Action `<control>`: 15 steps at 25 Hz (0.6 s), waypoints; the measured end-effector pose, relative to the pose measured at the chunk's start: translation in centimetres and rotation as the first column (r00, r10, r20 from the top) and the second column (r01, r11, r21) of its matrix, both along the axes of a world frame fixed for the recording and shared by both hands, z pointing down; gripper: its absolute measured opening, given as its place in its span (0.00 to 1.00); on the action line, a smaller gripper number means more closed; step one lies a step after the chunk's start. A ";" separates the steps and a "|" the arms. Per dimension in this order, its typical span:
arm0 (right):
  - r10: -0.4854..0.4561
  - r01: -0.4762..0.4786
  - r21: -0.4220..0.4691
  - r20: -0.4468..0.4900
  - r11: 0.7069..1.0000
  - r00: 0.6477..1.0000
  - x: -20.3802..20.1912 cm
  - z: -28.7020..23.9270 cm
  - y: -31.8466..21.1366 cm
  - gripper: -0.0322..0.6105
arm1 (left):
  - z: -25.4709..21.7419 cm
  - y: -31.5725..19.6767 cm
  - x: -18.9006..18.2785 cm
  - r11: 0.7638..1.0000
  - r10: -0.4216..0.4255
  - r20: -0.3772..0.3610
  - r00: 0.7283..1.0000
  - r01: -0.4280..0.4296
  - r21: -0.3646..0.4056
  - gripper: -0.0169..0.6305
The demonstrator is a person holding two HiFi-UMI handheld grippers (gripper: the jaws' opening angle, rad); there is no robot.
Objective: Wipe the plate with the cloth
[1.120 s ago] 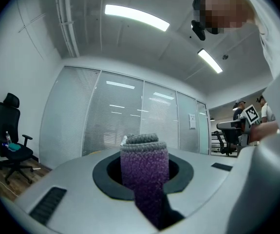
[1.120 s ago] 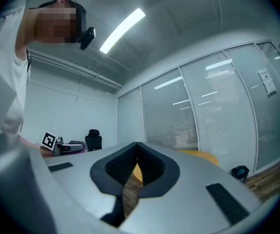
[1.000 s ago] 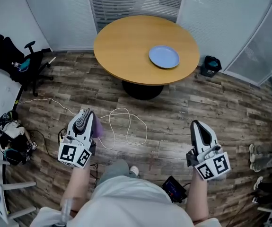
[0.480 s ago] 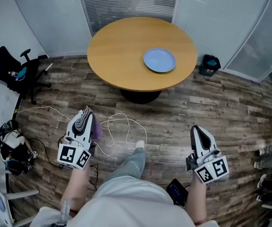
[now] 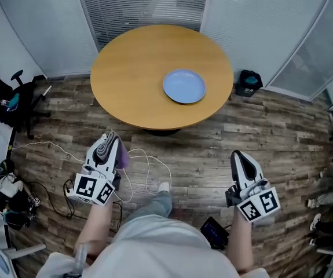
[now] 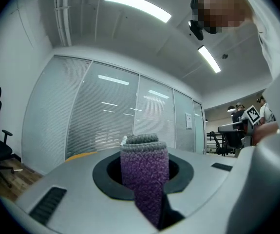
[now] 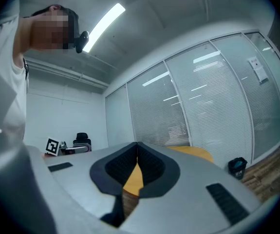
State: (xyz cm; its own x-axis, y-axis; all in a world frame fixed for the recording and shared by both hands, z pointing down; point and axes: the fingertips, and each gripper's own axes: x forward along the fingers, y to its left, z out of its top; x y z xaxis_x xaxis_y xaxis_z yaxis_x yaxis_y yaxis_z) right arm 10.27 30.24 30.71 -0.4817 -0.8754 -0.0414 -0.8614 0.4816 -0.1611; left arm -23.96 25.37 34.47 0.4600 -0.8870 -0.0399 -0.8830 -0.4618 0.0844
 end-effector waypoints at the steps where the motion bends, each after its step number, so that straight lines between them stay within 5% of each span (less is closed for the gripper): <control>1: 0.022 -0.022 0.001 -0.002 1.000 1.000 0.5 -0.1 -1.1 0.08 | -0.1 -1.0 0.4 1.000 0.006 -0.002 1.000 -0.006 -0.001 0.14; 4: 0.045 -0.045 0.022 0.010 0.999 0.999 1.1 -0.7 -3.9 0.08 | -0.5 -3.7 1.0 1.000 0.022 0.001 1.000 -0.022 0.003 0.14; 9: -0.076 0.062 0.085 0.177 0.994 0.981 0.9 -2.4 -8.3 0.08 | -0.5 -8.0 0.4 1.000 0.000 0.003 1.000 0.000 -0.004 0.14; 15: -0.060 0.049 0.087 0.133 0.995 0.989 0.8 -2.4 -14.2 0.08 | -0.6 -13.0 0.0 1.000 -0.004 0.006 1.000 0.004 0.016 0.14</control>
